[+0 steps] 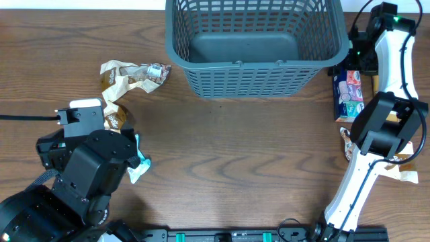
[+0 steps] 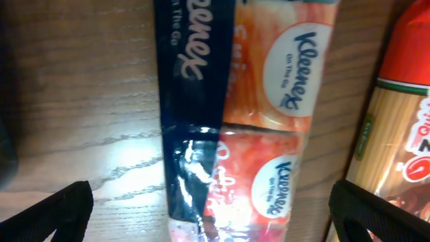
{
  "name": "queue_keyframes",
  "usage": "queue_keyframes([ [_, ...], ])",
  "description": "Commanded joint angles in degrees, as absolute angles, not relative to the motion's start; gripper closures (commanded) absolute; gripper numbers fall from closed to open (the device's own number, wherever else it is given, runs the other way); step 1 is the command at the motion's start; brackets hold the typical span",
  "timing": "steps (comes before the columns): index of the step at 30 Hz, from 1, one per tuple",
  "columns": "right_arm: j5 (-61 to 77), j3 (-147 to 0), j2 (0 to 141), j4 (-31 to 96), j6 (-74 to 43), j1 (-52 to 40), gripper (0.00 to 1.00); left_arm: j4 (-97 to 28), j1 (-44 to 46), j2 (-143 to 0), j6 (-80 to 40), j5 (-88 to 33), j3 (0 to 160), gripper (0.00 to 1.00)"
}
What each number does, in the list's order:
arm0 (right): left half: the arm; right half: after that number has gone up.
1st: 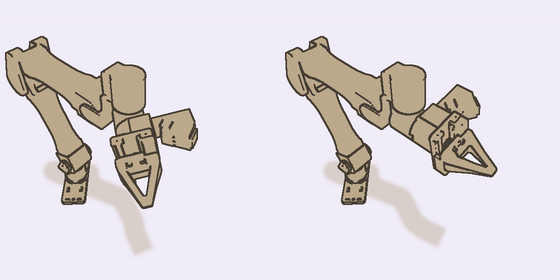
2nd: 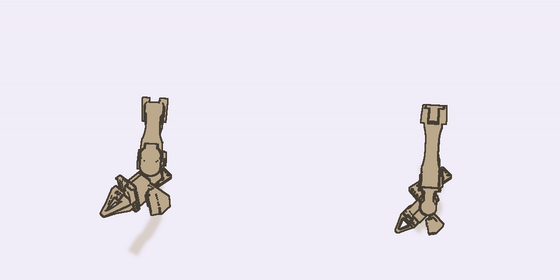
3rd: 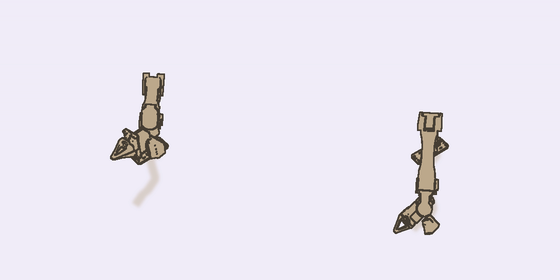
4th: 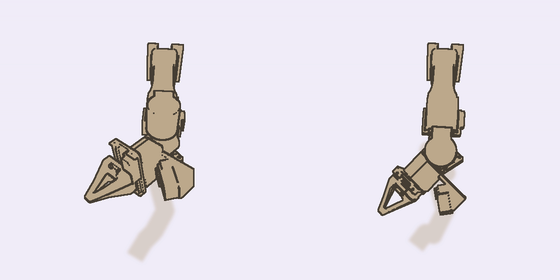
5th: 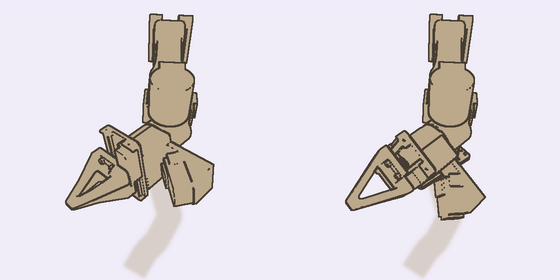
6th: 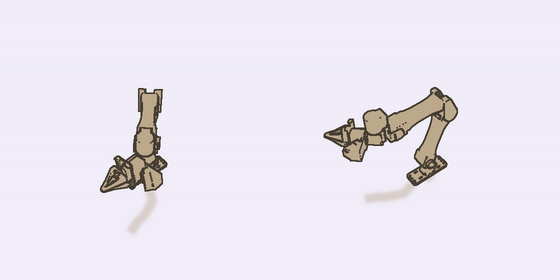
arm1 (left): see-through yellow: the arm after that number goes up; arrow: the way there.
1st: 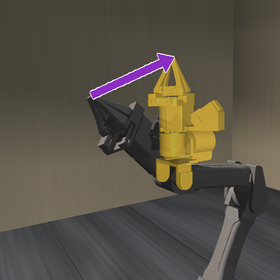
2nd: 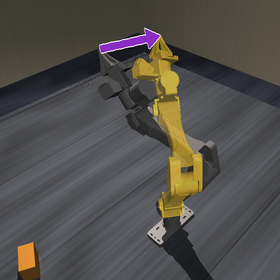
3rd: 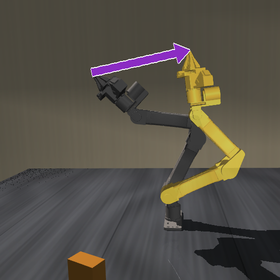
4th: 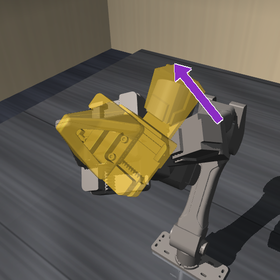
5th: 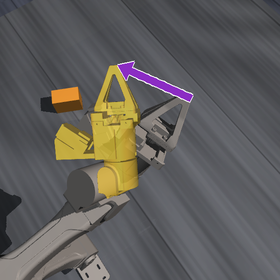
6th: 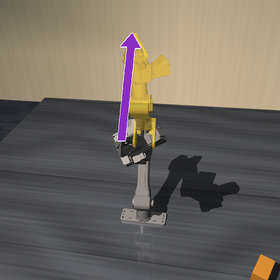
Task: Pack container
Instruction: 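Grasp the blue tissue pack with the right gripper and lift it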
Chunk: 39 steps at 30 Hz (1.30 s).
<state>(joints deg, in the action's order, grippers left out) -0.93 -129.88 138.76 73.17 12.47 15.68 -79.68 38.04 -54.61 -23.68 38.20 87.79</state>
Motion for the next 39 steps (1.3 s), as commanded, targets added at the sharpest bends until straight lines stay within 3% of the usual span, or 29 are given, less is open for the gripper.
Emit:
queue_keyframes([
  [1, -1.54, -127.44, 139.7, 72.42, 11.62, 16.16, 0.01, -80.23, 38.06, -54.61, -22.94, 39.68, 88.31, 0.01],
  [21, -1.74, -118.8, 139.81, 67.16, 11.84, 16.32, 0.01, -80.2, 38.06, -54.61, -22.94, 39.68, 88.31, 0.01],
  [22, -1.72, -118.78, 139.81, 67.07, 11.84, 16.32, 0.07, -80.2, 38.06, -54.61, -22.94, 39.68, 88.31, 0.02],
  [23, -1.72, -118.78, 139.81, 67.02, 11.81, 16.32, 0.27, -80.23, 38.06, -54.61, -22.94, 39.7, 88.31, 0.01],
  [24, -1.74, -118.78, 139.81, 67.0, 11.81, 16.32, 0.55, -80.23, 38.06, -54.61, -22.94, 39.68, 88.31, 0.02],
  [25, -1.74, -118.78, 139.81, 67.0, 11.81, 16.32, 0.73, -80.23, 38.06, -54.61, -22.94, 39.68, 88.31, 0.01],
  [27, -1.74, -118.78, 139.81, 67.05, 11.77, 16.32, 0.99, -80.2, 38.06, -54.61, -22.94, 39.7, 88.31, 0.01],
  [39, -3.03, -124.29, 139.72, 72.01, 6.76, 21.39, 0.99, -80.55, 38.06, -54.61, -22.94, 39.68, 88.31, 0.01],
])
